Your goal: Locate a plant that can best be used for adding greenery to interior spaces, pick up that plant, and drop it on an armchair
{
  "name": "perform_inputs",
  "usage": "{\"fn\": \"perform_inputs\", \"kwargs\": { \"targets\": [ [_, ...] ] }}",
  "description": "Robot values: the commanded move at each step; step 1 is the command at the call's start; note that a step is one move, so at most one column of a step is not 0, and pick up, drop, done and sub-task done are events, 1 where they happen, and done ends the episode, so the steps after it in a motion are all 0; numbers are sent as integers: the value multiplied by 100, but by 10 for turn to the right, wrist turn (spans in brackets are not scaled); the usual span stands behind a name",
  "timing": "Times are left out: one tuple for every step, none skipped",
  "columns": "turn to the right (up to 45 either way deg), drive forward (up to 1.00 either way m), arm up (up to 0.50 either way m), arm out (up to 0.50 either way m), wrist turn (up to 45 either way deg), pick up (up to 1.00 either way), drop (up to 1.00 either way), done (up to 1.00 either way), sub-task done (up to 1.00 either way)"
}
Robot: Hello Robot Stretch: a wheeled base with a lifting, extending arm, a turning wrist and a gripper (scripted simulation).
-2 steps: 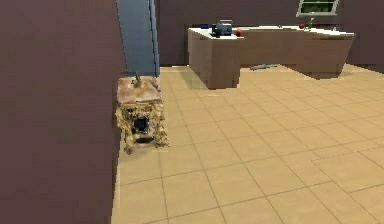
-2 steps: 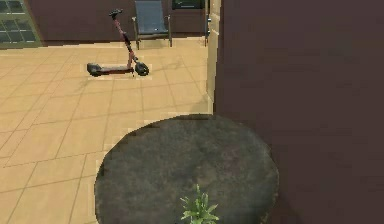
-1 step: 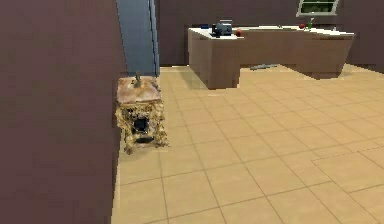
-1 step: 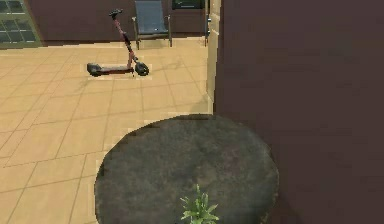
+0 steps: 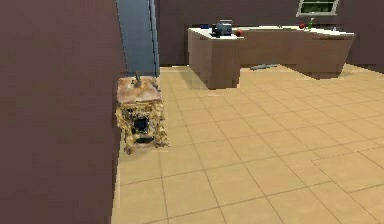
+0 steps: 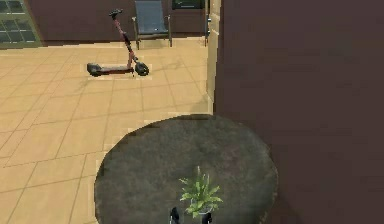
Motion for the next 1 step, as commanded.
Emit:
{"fn": "perform_inputs", "kwargs": {
  "targets": [
    [-180, 0, 0, 0, 0, 0, 0, 0, 0]
  ]
}}
